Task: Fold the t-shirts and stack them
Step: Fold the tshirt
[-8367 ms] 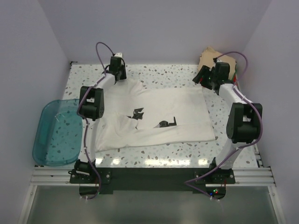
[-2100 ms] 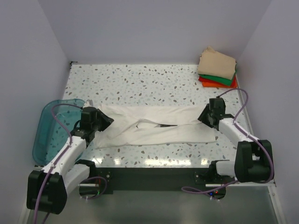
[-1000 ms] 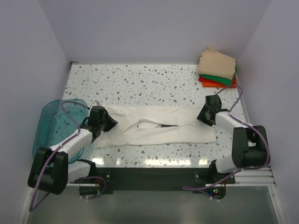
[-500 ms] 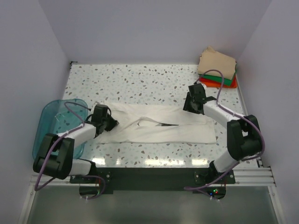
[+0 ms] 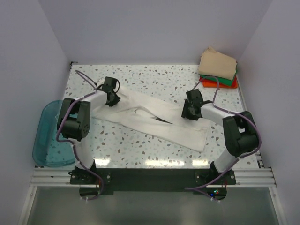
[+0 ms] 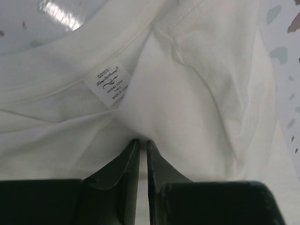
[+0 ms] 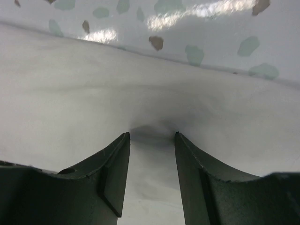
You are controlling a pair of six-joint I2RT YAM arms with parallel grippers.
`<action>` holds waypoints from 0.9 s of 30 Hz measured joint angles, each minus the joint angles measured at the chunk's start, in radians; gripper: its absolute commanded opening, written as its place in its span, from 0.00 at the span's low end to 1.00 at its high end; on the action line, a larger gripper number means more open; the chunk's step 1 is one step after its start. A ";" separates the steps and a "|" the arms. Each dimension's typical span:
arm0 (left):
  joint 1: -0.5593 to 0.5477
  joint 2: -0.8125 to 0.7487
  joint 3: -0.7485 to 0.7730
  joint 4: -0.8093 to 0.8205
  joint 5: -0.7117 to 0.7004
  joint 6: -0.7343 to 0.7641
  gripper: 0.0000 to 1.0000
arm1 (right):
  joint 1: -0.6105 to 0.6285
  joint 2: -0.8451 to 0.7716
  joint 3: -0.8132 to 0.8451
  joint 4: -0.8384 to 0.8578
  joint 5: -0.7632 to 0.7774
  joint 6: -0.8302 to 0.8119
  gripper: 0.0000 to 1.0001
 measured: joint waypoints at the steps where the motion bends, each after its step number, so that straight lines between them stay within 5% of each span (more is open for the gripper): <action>1: 0.005 0.035 0.052 -0.014 -0.003 0.017 0.16 | 0.005 -0.021 -0.024 0.009 -0.014 0.011 0.47; 8: 0.021 0.299 0.440 -0.084 0.013 0.153 0.18 | 0.138 -0.202 -0.239 0.123 -0.111 0.172 0.47; 12: 0.022 0.411 0.610 -0.076 0.066 0.233 0.31 | 0.281 -0.244 -0.300 0.191 -0.135 0.306 0.47; 19: 0.031 0.486 0.697 0.039 0.246 0.309 0.59 | 0.563 -0.167 -0.221 0.267 -0.125 0.453 0.47; 27: 0.047 0.555 0.741 0.214 0.519 0.317 0.74 | 0.603 -0.036 -0.050 0.307 -0.126 0.449 0.48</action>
